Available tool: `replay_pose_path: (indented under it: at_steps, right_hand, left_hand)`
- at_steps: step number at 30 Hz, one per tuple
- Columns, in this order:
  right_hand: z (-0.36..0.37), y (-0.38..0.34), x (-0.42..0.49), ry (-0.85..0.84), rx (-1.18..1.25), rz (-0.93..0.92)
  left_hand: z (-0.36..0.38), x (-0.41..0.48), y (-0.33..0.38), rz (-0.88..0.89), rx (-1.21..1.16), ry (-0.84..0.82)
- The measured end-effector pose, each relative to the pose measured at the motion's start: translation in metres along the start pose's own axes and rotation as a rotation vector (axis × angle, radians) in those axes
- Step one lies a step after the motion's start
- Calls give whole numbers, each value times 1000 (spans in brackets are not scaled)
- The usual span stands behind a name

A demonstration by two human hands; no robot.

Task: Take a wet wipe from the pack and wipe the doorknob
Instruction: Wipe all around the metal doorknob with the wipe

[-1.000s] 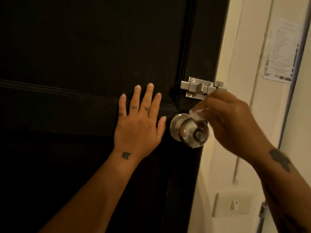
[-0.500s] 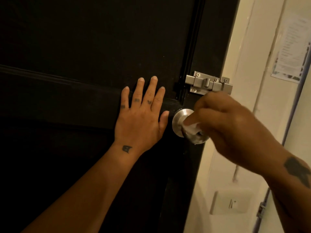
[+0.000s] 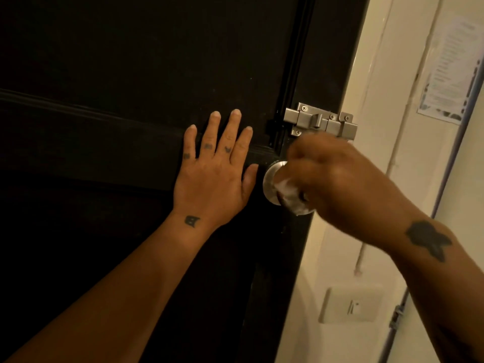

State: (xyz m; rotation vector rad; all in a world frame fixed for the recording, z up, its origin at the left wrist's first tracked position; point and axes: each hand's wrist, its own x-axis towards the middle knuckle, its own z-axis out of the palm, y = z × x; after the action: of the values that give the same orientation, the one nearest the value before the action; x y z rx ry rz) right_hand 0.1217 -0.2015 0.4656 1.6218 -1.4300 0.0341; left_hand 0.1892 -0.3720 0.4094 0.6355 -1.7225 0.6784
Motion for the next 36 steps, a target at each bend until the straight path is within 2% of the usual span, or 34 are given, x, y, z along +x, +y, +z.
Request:
replay_pose_path:
  at_steps: [3,5,8,10,13,18,23,27,33,36]
  right_hand:
    - [-8,8,-7,96,35,93]
    - [-8,-1,-14,118,5,16]
    - [1,-14,-13,16,-75,-114]
    - [3,-10,-6,-17,-67,-76]
    - [2,-5,-1,25,-59,-6]
    - [11,-14,-23,21,-166,-180]
    - [13,-10,-20,155,-160,-87]
    - [37,-19,-27,163,-239,-217]
    - [44,-9,-33,365,-165,-141]
    - [56,-13,-35,354,-235,-239]
  left_hand:
    - [0,0,0,0,8,-1]
    - [0,0,0,0,16,-7]
    - [0,0,0,4,10,-14]
    - [0,-1,-1,6,4,-5]
    - [0,-1,-1,11,8,8]
    - [0,-1,-1,14,28,5]
    - [0,0,0,11,21,-2]
    - [1,-1,-1,15,25,1]
    - [1,0,0,13,39,7]
    - [0,0,-1,16,50,1]
